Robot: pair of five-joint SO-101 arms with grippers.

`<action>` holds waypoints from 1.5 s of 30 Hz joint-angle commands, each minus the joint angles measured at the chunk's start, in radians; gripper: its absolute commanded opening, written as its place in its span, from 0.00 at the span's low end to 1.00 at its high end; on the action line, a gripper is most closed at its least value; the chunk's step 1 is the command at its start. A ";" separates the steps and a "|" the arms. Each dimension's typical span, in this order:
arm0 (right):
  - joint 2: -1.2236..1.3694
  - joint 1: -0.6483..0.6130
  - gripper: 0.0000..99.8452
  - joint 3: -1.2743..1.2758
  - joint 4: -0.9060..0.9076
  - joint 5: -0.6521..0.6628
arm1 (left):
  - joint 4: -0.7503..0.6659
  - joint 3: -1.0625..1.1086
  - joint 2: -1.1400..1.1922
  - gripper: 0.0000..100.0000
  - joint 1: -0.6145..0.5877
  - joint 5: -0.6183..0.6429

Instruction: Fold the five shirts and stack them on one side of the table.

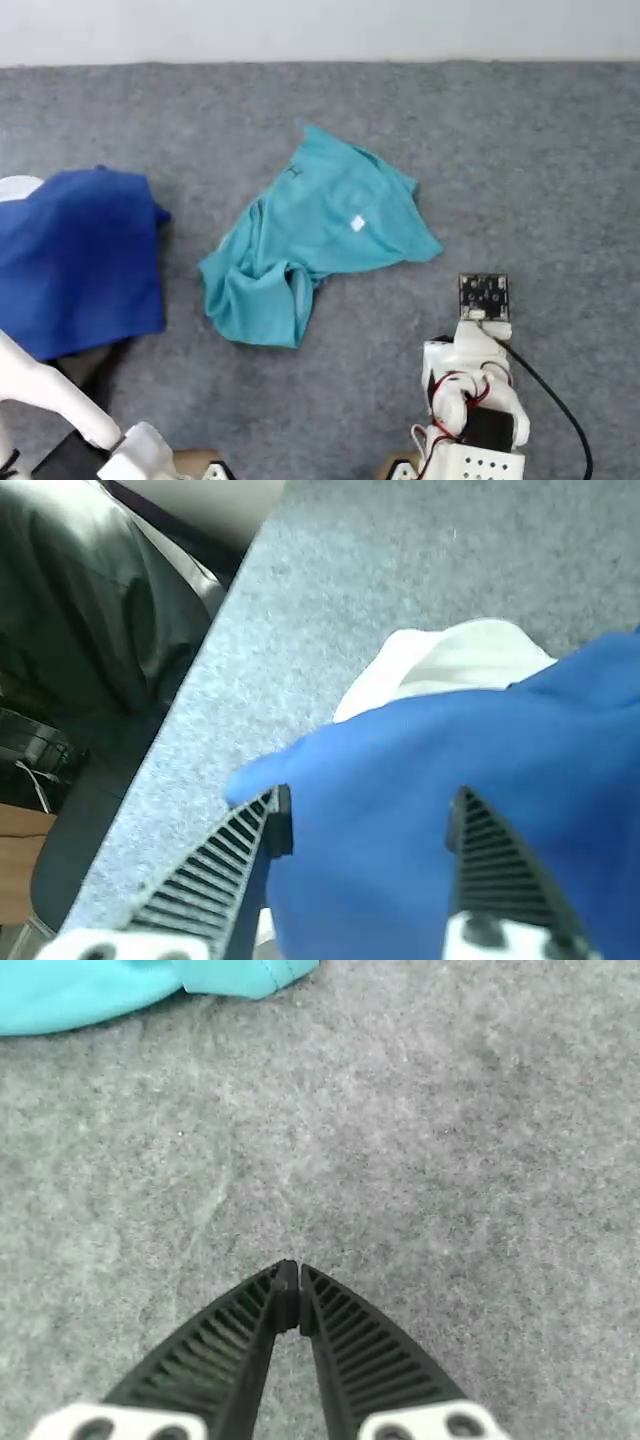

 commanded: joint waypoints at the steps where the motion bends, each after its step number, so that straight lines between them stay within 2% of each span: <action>1: -0.001 -0.010 0.01 0.014 -0.016 0.008 | 0.129 -0.211 -0.037 0.25 0.057 0.008; 3: -0.001 -0.010 0.01 0.014 -0.016 0.008 | 0.227 -0.314 -0.035 0.25 0.121 0.037; 6: -0.001 -0.010 0.01 0.014 -0.016 0.008 | 0.405 -0.403 -0.031 0.25 0.287 0.044; 10: -0.001 -0.010 0.01 0.014 -0.016 0.008 | 0.394 -0.289 -0.040 0.25 0.463 0.081; 21: -0.001 -0.010 0.01 0.014 -0.016 0.008 | 0.381 0.298 -0.038 0.25 0.947 0.080; 25: -0.001 -0.010 0.01 0.014 -0.016 0.008 | 0.282 0.469 -0.038 0.25 1.094 0.121; 30: -0.001 -0.010 0.01 0.014 -0.016 0.008 | 0.107 0.639 -0.035 0.26 1.195 0.141; 33: -0.001 -0.010 0.01 0.014 -0.016 0.008 | 0.054 0.707 0.002 0.28 1.227 0.144; 45: -0.001 -0.010 0.01 0.014 -0.016 0.008 | -0.104 0.719 0.282 0.28 1.260 0.144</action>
